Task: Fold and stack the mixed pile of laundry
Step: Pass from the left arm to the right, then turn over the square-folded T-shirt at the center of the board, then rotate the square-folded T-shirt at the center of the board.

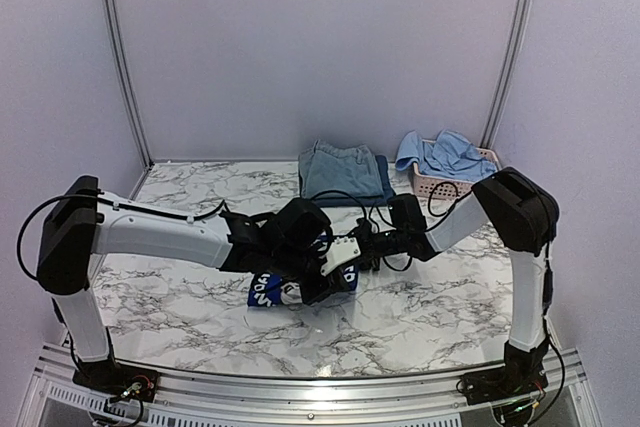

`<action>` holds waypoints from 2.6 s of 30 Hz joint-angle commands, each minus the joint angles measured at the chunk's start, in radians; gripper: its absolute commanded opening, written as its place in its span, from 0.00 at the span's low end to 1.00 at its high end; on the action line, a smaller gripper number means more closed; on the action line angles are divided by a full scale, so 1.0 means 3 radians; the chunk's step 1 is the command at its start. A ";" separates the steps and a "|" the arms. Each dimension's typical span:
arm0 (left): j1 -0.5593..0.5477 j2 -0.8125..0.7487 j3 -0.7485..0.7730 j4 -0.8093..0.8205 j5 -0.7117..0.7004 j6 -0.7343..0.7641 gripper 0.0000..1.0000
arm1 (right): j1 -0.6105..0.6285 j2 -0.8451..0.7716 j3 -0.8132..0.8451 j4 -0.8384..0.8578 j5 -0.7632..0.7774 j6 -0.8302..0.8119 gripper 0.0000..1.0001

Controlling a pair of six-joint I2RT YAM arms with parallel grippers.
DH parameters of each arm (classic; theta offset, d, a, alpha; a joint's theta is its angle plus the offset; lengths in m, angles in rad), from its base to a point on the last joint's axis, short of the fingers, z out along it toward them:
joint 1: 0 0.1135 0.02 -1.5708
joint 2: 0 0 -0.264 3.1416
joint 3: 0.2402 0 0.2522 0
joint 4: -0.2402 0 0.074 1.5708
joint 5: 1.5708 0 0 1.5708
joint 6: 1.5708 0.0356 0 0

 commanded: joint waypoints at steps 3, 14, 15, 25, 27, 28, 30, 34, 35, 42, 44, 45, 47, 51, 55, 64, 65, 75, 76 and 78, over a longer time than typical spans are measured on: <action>-0.0037 -0.0231 -0.0119 0.0086 0.0036 -0.0026 0.00 | -0.0002 0.0208 -0.0015 -0.0097 0.0210 0.0129 0.00; 0.0170 -0.0840 -0.0504 0.0205 -0.0464 -0.0607 0.99 | -0.0252 -0.0911 0.0204 -0.2002 0.0847 -0.1463 0.00; 0.0217 -0.0893 -0.0541 0.0205 -0.0513 -0.0668 0.99 | -0.0304 -0.1014 0.0180 -0.2150 0.0910 -0.1607 0.00; 0.0713 -0.1361 -0.0940 0.0186 -0.0531 -0.1207 0.99 | -0.1037 -0.2134 0.0430 -0.3780 0.1802 -0.2851 0.00; 0.0750 -0.1463 -0.1007 0.0179 -0.0579 -0.1213 0.99 | -0.1132 -0.2233 0.0715 -0.4107 0.2074 -0.3065 0.00; 0.0769 -0.1506 -0.1031 0.0165 -0.0601 -0.1214 0.99 | -0.1159 -0.2244 0.0893 -0.4275 0.2299 -0.3178 0.00; 0.0821 -0.1583 -0.1082 0.0151 -0.0605 -0.1236 0.99 | -0.1153 -0.2218 0.1236 -0.4519 0.2545 -0.3358 0.00; 0.0934 -0.1705 -0.1170 0.0159 -0.0558 -0.1361 0.99 | -0.0970 -0.1925 0.1791 -0.4813 0.2751 -0.3573 0.00; 0.0947 -0.1726 -0.1186 0.0163 -0.0558 -0.1375 0.99 | -0.0853 -0.1828 0.1943 -0.4862 0.2883 -0.3604 0.00; 0.1040 -0.1886 -0.1278 0.0153 -0.0580 -0.1474 0.99 | 0.0218 -0.0903 0.2305 -0.4933 0.3063 -0.3320 0.00; 0.1061 -0.1937 -0.1313 0.0146 -0.0598 -0.1506 0.99 | 0.0502 -0.0598 0.2344 -0.4882 0.2991 -0.3156 0.00; 0.1077 -0.1961 -0.1333 0.0148 -0.0604 -0.1526 0.99 | 0.0642 -0.0437 0.2383 -0.4825 0.2921 -0.3100 0.00; 0.1108 -0.2023 -0.1383 0.0146 -0.0605 -0.1577 0.99 | 0.0925 -0.0100 0.2578 -0.4752 0.2703 -0.2981 0.00; 0.1216 -0.2126 -0.1481 0.0135 -0.0604 -0.1757 0.99 | 0.1253 0.0388 0.3188 -0.4572 0.2081 -0.2792 0.00; 0.1371 -0.2186 -0.1539 0.0070 -0.0805 -0.2196 0.99 | 0.1303 0.0453 0.3342 -0.3974 0.1126 -0.2482 0.38; 0.1360 -0.2015 -0.1523 0.0131 -0.0152 -0.2519 0.99 | 0.0452 -0.0601 0.2179 -0.3359 0.0514 -0.2704 0.70; 0.1283 -0.1934 -0.1504 0.0163 -0.0086 -0.2495 0.99 | 0.0348 -0.0632 0.2062 -0.3386 0.0498 -0.2768 0.67; 0.0905 -0.0738 -0.1181 0.0284 0.0352 -0.2650 0.63 | 0.0167 -0.0389 0.1309 -0.3454 0.0481 -0.3348 0.40; 0.0937 -0.0662 -0.1166 0.0265 0.0337 -0.2662 0.60 | 0.0173 -0.0432 0.1153 -0.3377 0.0465 -0.3319 0.40; 0.1058 -0.0503 -0.1146 0.0221 0.0375 -0.2699 0.55 | 0.0195 -0.0536 0.0879 -0.3247 0.0438 -0.3236 0.39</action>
